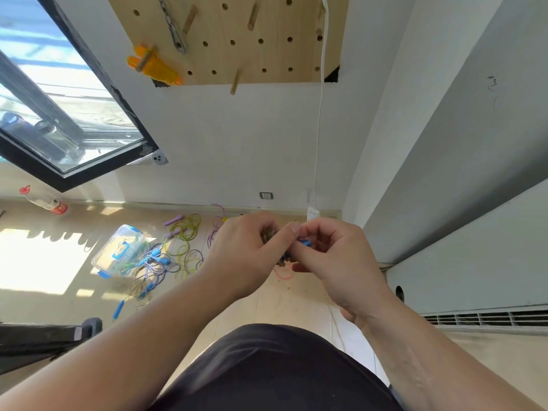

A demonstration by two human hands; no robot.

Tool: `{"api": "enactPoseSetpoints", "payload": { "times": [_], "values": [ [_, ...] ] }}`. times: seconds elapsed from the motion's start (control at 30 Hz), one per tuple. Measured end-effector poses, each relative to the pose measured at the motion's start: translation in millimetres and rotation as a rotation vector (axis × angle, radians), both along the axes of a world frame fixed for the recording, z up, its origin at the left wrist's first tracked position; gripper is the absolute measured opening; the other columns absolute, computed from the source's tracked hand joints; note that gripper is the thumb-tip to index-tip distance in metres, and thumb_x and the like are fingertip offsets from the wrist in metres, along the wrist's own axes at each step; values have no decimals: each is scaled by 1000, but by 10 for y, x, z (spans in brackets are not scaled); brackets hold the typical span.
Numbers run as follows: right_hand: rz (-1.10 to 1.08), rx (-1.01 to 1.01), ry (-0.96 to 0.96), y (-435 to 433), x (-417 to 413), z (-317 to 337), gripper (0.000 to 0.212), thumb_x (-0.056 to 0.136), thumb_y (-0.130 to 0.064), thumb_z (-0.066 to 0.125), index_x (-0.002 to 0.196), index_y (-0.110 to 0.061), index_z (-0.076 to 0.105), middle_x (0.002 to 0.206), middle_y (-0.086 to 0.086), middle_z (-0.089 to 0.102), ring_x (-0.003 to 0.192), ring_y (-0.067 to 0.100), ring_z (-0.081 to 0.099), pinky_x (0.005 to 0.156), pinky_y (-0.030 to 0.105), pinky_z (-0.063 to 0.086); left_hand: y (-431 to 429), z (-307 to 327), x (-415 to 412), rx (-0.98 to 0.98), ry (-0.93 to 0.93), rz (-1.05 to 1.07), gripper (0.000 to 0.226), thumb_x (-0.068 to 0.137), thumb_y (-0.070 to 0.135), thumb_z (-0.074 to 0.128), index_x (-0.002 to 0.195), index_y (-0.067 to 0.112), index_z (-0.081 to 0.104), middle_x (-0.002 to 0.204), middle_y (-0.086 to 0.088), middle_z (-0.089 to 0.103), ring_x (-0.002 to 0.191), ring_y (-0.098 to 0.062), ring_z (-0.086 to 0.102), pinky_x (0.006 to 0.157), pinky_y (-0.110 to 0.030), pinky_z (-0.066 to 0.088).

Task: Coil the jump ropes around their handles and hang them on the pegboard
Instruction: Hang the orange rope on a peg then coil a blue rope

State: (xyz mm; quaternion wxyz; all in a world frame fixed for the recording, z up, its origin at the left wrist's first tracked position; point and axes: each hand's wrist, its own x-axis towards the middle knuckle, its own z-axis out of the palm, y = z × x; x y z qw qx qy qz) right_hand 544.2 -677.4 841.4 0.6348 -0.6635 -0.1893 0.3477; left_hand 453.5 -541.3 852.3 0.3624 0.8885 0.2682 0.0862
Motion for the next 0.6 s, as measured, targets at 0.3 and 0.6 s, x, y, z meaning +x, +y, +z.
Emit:
{"api": "enactPoseSetpoints", "payload": {
  "times": [0.3, 0.6],
  "values": [
    [-49, -59, -106, 94, 31, -46, 9, 92, -26, 74, 82, -25, 75, 76, 0, 73, 76, 27, 71, 73, 53, 61, -45, 30, 75, -150, -25, 178, 19, 99, 39, 55, 85, 29, 62, 64, -4, 67, 55, -15, 56, 57, -38, 48],
    [174, -184, -170, 104, 51, -35, 12, 93, -36, 69, 89, -31, 79, 82, 6, 73, 83, 33, 66, 71, 56, 57, 0, -9, 7, -114, -45, 180, 28, 98, 34, 60, 72, 24, 59, 55, -1, 61, 54, -16, 55, 49, -27, 42]
  ]
}}
